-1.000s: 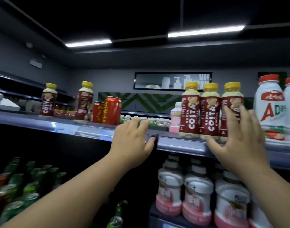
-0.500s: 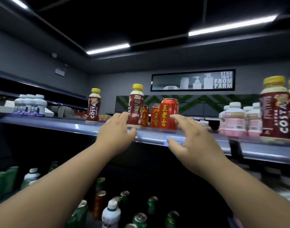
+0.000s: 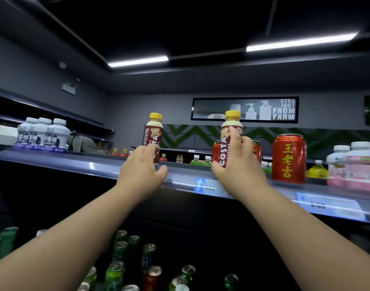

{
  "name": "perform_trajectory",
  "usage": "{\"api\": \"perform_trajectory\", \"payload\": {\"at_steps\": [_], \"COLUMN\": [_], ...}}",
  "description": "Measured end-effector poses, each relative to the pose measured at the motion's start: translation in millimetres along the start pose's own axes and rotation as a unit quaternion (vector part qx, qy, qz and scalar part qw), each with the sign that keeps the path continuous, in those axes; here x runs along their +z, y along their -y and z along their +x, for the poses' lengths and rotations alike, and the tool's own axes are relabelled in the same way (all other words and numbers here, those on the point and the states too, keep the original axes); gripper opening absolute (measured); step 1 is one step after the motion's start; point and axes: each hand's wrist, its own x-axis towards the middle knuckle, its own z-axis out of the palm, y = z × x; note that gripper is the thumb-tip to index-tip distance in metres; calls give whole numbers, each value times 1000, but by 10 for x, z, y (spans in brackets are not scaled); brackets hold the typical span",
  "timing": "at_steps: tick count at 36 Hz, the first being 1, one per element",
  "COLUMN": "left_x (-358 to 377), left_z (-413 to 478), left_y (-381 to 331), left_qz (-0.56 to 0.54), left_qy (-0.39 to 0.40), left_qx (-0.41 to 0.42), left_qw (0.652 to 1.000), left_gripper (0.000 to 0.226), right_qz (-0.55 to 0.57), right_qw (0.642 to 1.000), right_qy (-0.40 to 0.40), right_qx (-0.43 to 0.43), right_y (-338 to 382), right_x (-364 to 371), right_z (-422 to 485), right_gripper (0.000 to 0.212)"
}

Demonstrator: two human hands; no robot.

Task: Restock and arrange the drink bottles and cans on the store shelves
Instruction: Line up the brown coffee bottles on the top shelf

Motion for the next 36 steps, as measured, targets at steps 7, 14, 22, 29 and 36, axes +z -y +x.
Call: {"api": "perform_trajectory", "payload": {"at_steps": [7, 14, 22, 29, 36], "left_x": [138, 291, 444, 374, 542], "left_z": [292, 704, 809, 626, 506], "left_y": [186, 202, 294, 159, -260], "left_qz": [-45, -97, -63, -181, -128], "left_qy": [-36, -39, -4, 11, 42], "left_qx": [-19, -97, -113, 1, 28], "left_qw": [998, 990, 992, 983, 990], "left_gripper": [73, 92, 84, 80, 79], "right_qz": [-21, -6, -25, -26, -57], "right_qw": [998, 999, 999, 999, 998], "right_qy": [19, 9, 22, 11, 17], "right_qx": [58, 30, 35, 35, 32], "right_y": [33, 42, 25, 53, 59], "right_x": [126, 200, 233, 219, 259], "right_z": [179, 137, 123, 124, 140], "right_gripper": [96, 98, 99, 100, 100]}}
